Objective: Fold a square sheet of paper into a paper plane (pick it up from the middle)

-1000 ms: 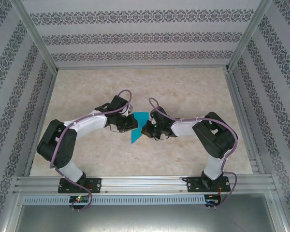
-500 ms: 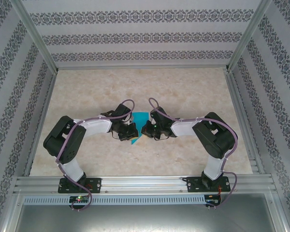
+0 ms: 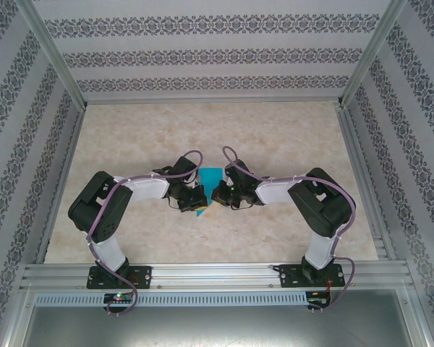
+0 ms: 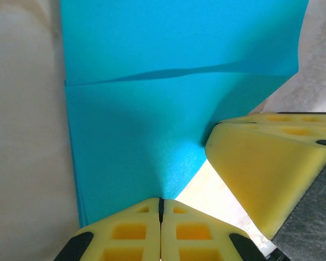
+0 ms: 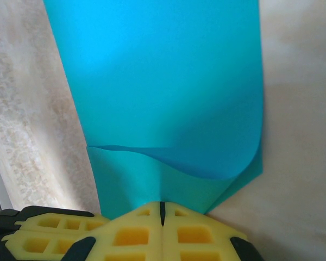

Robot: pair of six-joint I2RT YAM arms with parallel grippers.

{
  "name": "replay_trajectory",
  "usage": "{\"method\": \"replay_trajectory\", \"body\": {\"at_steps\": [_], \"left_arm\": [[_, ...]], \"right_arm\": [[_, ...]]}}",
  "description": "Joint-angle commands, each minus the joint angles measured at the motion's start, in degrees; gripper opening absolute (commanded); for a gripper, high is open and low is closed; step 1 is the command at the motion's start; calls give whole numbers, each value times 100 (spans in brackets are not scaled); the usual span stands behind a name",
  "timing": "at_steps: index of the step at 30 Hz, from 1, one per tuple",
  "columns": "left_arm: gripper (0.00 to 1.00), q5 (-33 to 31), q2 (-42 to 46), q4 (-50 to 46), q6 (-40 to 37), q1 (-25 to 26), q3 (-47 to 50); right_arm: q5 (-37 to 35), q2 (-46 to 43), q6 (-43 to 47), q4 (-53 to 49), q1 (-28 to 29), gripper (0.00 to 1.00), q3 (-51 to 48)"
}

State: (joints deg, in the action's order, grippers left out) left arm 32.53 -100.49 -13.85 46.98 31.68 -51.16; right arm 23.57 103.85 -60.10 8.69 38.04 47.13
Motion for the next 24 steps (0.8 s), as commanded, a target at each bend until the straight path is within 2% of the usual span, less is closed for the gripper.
{"method": "replay_trajectory", "body": {"at_steps": [1, 24], "left_arm": [[8, -115, -16, -475, -75, 119, 331], [6, -210, 965, -1082, -361, 61, 1178]], "right_arm": [[-536, 178, -56, -1012, 4, 0, -161], [-788, 493, -204, -1883, -11, 0, 182]]}}
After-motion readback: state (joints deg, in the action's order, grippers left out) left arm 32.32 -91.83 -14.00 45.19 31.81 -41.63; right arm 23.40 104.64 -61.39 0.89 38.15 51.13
